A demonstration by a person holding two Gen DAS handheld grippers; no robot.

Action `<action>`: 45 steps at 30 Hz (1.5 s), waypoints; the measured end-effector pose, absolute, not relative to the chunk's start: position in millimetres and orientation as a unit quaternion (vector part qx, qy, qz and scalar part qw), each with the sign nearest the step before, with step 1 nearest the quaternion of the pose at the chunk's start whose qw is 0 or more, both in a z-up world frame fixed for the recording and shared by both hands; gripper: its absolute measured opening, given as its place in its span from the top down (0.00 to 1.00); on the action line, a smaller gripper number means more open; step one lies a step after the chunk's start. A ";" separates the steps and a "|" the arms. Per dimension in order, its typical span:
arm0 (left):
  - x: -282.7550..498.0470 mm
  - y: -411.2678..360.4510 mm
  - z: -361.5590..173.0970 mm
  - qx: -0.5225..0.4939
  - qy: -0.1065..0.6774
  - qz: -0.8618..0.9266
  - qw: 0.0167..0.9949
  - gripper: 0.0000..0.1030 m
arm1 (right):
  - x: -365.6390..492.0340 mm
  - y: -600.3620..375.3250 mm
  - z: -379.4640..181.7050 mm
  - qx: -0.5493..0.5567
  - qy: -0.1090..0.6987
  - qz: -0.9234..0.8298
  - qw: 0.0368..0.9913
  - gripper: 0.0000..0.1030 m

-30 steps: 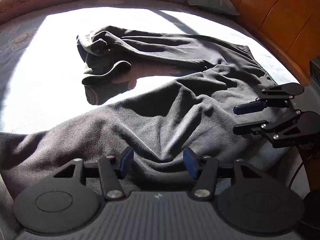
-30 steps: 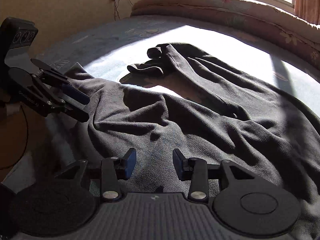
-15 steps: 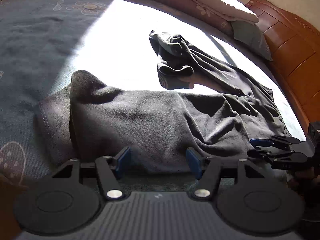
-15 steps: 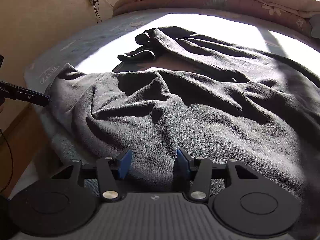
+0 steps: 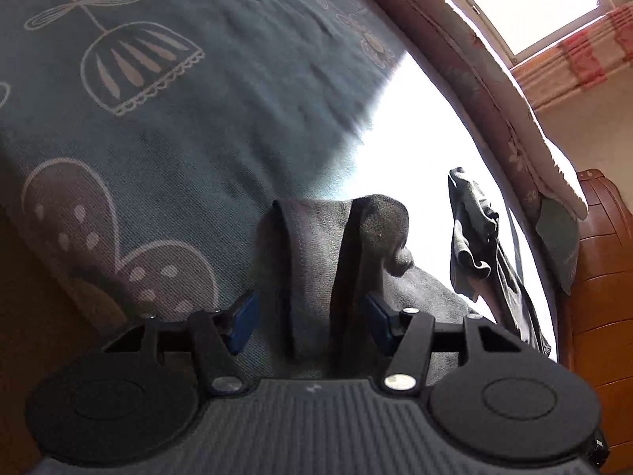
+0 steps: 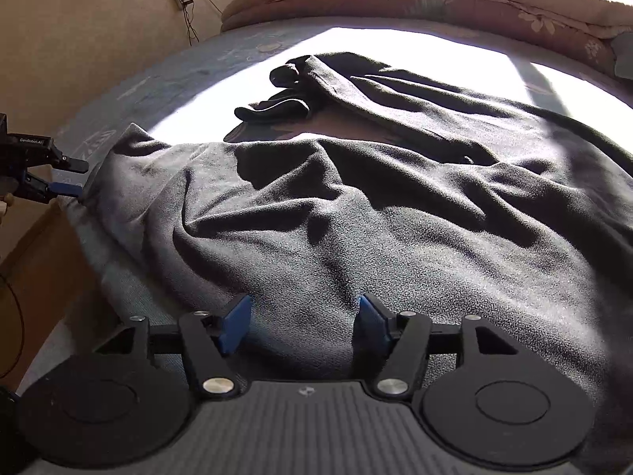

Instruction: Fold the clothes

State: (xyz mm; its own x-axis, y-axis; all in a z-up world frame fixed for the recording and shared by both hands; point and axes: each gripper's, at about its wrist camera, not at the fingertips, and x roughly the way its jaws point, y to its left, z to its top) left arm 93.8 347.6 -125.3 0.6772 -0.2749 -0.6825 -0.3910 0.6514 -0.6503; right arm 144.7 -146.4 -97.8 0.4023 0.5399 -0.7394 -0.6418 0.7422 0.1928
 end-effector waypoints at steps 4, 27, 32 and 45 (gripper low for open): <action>111.2 353.5 -133.2 -0.441 0.385 0.022 0.810 0.45 | 145.1 -145.8 -98.1 -0.054 0.419 0.349 0.837 0.34; 113.5 346.5 -124.7 -0.393 0.391 0.038 0.831 0.98 | 138.0 -144.6 -99.7 -0.040 0.412 0.341 0.844 0.25; 112.3 364.3 -94.8 -0.359 0.375 0.061 0.853 0.98 | 138.7 -143.6 -99.6 -0.042 0.413 0.341 0.843 0.25; 128.6 400.4 -82.6 -0.273 0.409 0.152 0.857 0.98 | 139.9 -140.2 -96.3 -0.050 0.418 0.331 0.844 0.25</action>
